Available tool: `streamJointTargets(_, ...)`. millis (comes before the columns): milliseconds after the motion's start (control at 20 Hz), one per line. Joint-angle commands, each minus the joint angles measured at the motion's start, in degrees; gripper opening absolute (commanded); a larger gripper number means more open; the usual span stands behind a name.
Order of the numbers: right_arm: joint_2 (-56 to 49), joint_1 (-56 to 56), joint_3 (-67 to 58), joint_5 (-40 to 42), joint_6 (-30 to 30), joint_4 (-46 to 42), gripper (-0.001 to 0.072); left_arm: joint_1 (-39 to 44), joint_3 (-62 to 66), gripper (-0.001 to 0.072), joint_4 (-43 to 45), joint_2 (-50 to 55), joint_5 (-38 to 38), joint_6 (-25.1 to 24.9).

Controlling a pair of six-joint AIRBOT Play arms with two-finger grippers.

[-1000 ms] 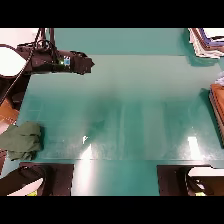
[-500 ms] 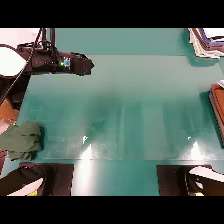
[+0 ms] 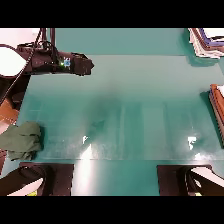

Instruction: Fold the shirts.

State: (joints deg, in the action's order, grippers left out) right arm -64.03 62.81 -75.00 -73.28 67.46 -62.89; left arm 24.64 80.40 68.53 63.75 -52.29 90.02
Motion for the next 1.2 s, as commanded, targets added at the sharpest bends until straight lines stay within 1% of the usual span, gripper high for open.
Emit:
streamJointTargets(0, 0.72, -8.48, -2.75, 3.98, 0.0, 12.81, 0.0492, 0.02, 0.02, 0.0024, 0.0, -0.04, -0.04, 0.0)
streamJointTargets(150, 0.72, -25.07, -7.3, 6.56, 0.0, 13.7, 0.0492, 0.02, 0.02, 0.0024, 0.0, -0.04, -0.33, 0.02)
streamJointTargets(250, 0.72, -35.6, -9.07, 8.96, 0.02, 13.64, 0.0492, 0.02, 0.02, 0.0024, -0.04, -0.07, -1.36, 0.02)
streamJointTargets(350, 0.72, -45.07, -9.77, 11.67, 0.0, 13.16, 0.0492, 0.02, 0.02, 0.0024, -0.02, -0.07, -0.59, 0.02)
streamJointTargets(450, 0.66, -52.33, -9.75, 13.99, 0.0, 13.14, 0.0488, 0.02, 0.02, 0.0024, -0.02, -0.07, 0.09, 0.02)
streamJointTargets(500, 0.39, -55.32, -9.75, 15.3, 0.0, 13.18, 0.0474, 0.02, 0.02, 0.0024, -0.02, -0.07, 0.42, 0.02)
streamJointTargets(550, 0.02, -57.68, -9.77, 16.15, 0.0, 13.22, 0.0425, 0.02, 0.02, 0.0024, -0.02, -0.07, 0.44, 0.02)
streamJointTargets(650, -1.09, -61.4, -9.77, 16.79, 0.0, 13.2, 0.0419, 0.02, 0.02, 0.0024, -0.02, -0.07, 0.44, 0.02)
streamJointTargets(750, -2.21, -63.87, -9.77, 16.74, 0.0, 13.27, 0.0051, 0.02, 0.02, 0.0024, -0.02, -0.07, 0.44, 0.02)
streamJointTargets(800, -2.73, -64.72, -9.77, 16.79, 0.0, 13.29, 0.0015, 0.02, 0.02, 0.0024, -0.02, -0.07, 0.44, 0.02)
streamJointTargets(1150, -3.85, -66.51, -9.68, 16.37, 0.0, 13.4, 0.0015, 0.02, 0.02, 0.0024, -0.02, -0.07, 0.44, 0.02)
